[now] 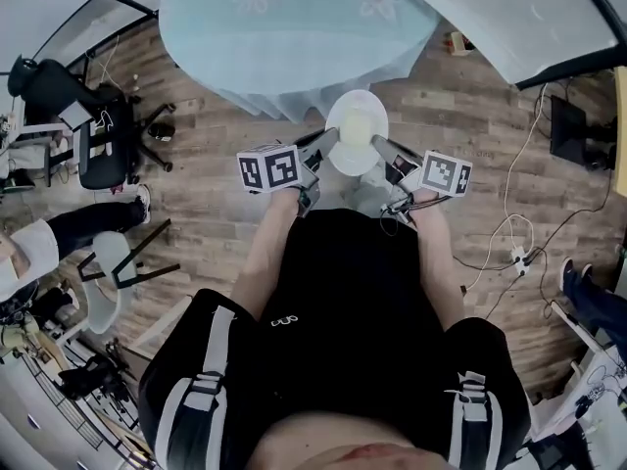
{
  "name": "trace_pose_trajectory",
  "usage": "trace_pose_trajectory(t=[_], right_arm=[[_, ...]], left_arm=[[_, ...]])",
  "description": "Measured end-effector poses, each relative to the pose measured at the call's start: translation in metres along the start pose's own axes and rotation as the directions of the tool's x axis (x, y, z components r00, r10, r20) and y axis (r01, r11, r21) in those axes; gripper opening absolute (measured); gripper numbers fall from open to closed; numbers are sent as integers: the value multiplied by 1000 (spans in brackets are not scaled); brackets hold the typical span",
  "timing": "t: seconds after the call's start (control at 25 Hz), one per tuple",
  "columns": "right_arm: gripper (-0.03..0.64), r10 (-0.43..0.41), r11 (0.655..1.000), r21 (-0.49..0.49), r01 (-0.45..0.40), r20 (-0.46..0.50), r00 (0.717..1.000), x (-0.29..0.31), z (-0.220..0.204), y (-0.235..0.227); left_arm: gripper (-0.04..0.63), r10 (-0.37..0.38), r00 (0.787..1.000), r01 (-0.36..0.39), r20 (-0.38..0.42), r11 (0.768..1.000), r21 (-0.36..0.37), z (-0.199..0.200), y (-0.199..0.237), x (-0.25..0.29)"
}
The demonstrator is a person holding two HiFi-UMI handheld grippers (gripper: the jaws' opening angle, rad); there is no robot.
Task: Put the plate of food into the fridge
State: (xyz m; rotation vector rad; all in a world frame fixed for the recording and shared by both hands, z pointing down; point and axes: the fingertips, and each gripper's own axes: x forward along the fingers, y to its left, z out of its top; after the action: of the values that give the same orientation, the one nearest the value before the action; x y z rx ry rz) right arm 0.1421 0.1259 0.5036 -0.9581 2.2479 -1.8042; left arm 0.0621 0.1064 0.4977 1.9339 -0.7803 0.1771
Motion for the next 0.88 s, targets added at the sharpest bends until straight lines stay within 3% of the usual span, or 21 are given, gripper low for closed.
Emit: trace_pose_trajectory(t=[0.4, 0.68, 0.88], right_arm=[[17, -19, 999, 50, 16, 53, 998, -25, 45, -35], [17, -53, 996, 76, 48, 61, 997, -11, 66, -51], [17, -73, 994, 88, 64, 100, 992, -5, 104, -60]], left_arm=[[23, -32, 997, 31, -65, 999, -11, 11, -19, 61], [23, -47, 992, 42, -114, 998, -41, 27, -1, 85], [25, -61, 989, 61, -133, 998, -1, 58, -2, 115]])
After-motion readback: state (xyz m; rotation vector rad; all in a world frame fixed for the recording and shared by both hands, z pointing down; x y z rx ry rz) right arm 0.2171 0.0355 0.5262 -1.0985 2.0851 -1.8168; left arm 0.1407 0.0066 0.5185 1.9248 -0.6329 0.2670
